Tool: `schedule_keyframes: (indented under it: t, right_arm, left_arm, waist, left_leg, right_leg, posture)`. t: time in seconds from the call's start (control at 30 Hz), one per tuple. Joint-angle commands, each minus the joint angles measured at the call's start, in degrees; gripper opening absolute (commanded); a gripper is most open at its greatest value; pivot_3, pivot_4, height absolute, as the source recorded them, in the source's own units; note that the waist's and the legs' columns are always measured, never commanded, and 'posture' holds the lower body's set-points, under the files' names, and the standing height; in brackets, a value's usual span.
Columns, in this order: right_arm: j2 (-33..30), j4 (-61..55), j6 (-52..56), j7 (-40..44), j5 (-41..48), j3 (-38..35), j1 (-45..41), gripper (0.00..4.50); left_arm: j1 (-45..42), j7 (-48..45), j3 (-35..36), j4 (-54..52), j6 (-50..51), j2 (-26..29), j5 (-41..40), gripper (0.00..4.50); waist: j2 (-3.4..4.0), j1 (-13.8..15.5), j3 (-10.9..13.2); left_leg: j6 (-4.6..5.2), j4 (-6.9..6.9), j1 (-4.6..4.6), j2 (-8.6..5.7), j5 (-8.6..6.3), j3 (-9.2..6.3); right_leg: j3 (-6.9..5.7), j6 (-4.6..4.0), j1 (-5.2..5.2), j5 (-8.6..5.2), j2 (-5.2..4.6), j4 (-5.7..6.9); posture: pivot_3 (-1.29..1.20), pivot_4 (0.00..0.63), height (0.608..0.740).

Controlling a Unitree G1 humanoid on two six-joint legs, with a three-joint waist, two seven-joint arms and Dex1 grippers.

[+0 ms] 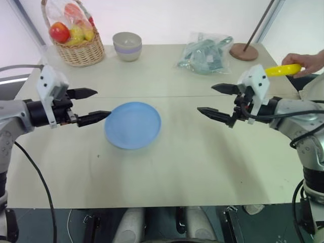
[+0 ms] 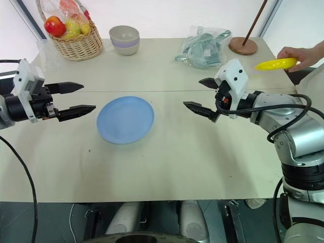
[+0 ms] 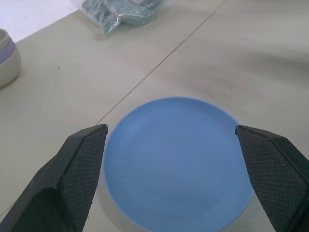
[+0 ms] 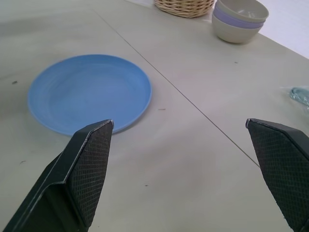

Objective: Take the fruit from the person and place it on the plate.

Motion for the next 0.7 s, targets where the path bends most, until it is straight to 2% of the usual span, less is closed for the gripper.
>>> schedule_keyframes:
  t: [0.03, 0.7]
  right_arm:
    - [-0.65, -0.85, -1.03, 0.47, 0.33, -1.58, -1.69, 4.5]
    - [-0.61, -0.49, -1.22, 0.26, -0.34, -1.73, -1.94, 4.5]
  left_arm:
    - [0.03, -0.33, 2.71, -1.53, -1.58, 1.15, -0.54, 4.42]
    - [-2.24, 0.73, 1.43, -0.84, -1.33, 0.07, -1.86, 4.42]
  waist:
    - [0.0, 0.01, 0.0]
    - [0.0, 0.02, 0.0]
  left_leg:
    - [0.0, 0.0, 0.0, 0.0, 0.0, 0.0]
    - [0.0, 0.0, 0.0, 0.0, 0.0, 0.0]
  right_leg:
    - [0.0, 0.0, 0.0, 0.0, 0.0, 0.0]
    - [0.0, 0.0, 0.0, 0.0, -0.02, -0.01]
  posture:
    - [0.0, 0.15, 0.74]
    - [0.0, 0.15, 0.74]
